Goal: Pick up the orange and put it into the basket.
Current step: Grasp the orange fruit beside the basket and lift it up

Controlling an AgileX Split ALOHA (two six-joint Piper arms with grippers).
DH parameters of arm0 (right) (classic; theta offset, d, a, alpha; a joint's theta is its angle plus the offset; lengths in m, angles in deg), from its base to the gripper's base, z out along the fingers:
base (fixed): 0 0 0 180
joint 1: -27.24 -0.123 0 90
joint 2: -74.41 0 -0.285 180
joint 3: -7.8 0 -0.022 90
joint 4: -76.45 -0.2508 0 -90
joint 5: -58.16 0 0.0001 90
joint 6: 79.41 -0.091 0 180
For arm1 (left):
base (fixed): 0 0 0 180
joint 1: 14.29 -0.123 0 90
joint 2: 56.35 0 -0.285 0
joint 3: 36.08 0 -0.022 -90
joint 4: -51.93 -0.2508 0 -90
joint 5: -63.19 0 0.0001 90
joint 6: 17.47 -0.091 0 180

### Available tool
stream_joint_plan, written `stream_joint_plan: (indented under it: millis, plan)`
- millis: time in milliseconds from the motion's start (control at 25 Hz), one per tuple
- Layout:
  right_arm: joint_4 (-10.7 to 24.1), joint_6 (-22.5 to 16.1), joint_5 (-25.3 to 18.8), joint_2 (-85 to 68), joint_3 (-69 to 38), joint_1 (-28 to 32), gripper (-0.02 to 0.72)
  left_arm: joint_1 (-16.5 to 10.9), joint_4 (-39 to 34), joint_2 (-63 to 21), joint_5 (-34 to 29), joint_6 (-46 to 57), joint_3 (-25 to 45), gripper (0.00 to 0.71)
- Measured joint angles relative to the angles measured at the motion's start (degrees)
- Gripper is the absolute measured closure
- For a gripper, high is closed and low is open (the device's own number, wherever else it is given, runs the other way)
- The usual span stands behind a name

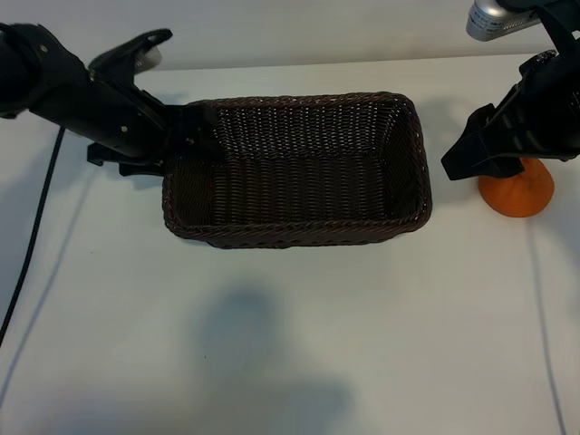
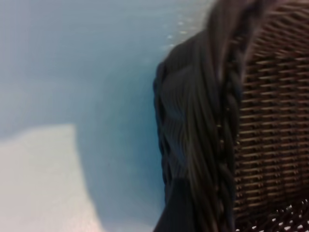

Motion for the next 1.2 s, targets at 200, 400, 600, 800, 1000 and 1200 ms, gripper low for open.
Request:
stream_joint_plan:
  millis: [200,400,600,800,1000,1200]
  plan:
    - [0.0,0.0,-0.06,0.0,0.0,0.0,0.108,0.0,-1.48,-3.62,-1.81,0.93,0.0,0.052]
    - [0.0,0.0,-0.17,0.0,0.0,0.0,0.108,0.0,-5.32,-8.01,-2.03,3.81,-0.06,0.063]
    - [0.0,0.0,-0.17,0.0,0.0,0.0,0.108,0.0,-11.03,-10.49,-4.7,7.49,-0.06,0.064]
    - [0.0,0.0,-0.17,0.0,0.0,0.0,0.108,0.0,-20.04,-13.64,-6.7,12.87,-0.06,0.07]
    - [0.0,0.0,-0.17,0.0,0.0,0.0,0.108,-3.68,-26.63,-16.98,-12.8,13.81,-0.06,0.073]
    - [0.0,0.0,-0.21,0.0,0.0,0.0,0.108,-13.54,-23.16,-22.0,-17.44,7.09,-0.06,0.086]
